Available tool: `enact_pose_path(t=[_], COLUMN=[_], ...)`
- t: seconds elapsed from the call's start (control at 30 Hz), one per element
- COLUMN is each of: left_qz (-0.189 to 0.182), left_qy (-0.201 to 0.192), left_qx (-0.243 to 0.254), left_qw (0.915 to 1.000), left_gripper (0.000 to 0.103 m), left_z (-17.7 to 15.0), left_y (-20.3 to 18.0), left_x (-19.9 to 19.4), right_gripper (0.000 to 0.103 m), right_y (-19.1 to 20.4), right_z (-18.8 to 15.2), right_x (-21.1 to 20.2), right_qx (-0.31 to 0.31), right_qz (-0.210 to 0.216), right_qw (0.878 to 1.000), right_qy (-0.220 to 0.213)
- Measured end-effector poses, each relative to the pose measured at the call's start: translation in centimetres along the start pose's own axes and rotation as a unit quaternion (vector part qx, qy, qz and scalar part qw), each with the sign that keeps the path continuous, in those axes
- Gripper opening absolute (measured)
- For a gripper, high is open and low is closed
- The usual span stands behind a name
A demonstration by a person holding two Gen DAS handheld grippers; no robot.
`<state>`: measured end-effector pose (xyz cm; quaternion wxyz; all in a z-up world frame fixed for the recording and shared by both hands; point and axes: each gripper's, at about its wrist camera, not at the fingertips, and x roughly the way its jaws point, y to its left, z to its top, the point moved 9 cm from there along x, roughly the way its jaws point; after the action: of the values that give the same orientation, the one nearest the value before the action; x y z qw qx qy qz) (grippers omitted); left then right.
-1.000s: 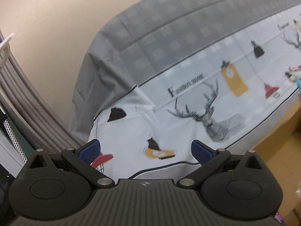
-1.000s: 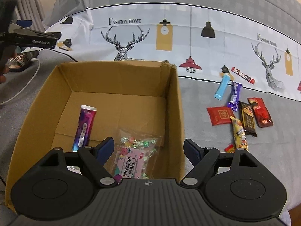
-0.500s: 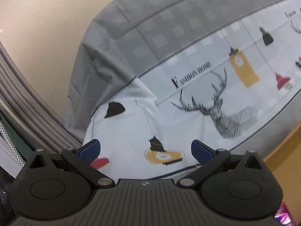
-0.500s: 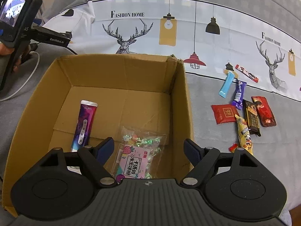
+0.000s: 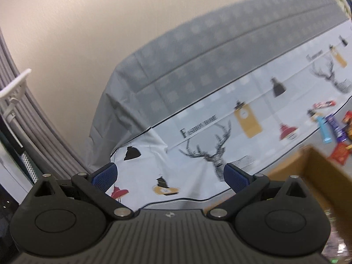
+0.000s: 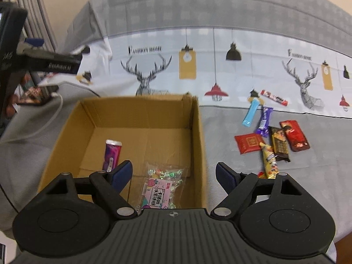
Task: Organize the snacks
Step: 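Lift both tools away from the box toward the snack pile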
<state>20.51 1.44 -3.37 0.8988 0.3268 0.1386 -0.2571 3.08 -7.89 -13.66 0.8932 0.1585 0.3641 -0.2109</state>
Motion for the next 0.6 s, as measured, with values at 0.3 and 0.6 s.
enact_pose_path(t=[0.3,0.6], left_qz=[-0.005,0.025], left_qy=[-0.010,-0.008], left_qx=[0.003,0.027], left_qw=[0.9999,0.9993], left_gripper=[0.103,0.103], left_z=[0.5,-0.8], left_y=[-2.6,-0.5], left_x=[-8.0,-2.6], right_gripper=[0.088,0.089], right_y=[-2.5,-4.3], right_z=[-0.5,-1.6], right_x=[-6.9,-8.3], right_qx=[0.022,0.032], right_qz=[0.004,-0.010], right_qw=[0.998,0.998], right_qy=[-0.055,-0.057])
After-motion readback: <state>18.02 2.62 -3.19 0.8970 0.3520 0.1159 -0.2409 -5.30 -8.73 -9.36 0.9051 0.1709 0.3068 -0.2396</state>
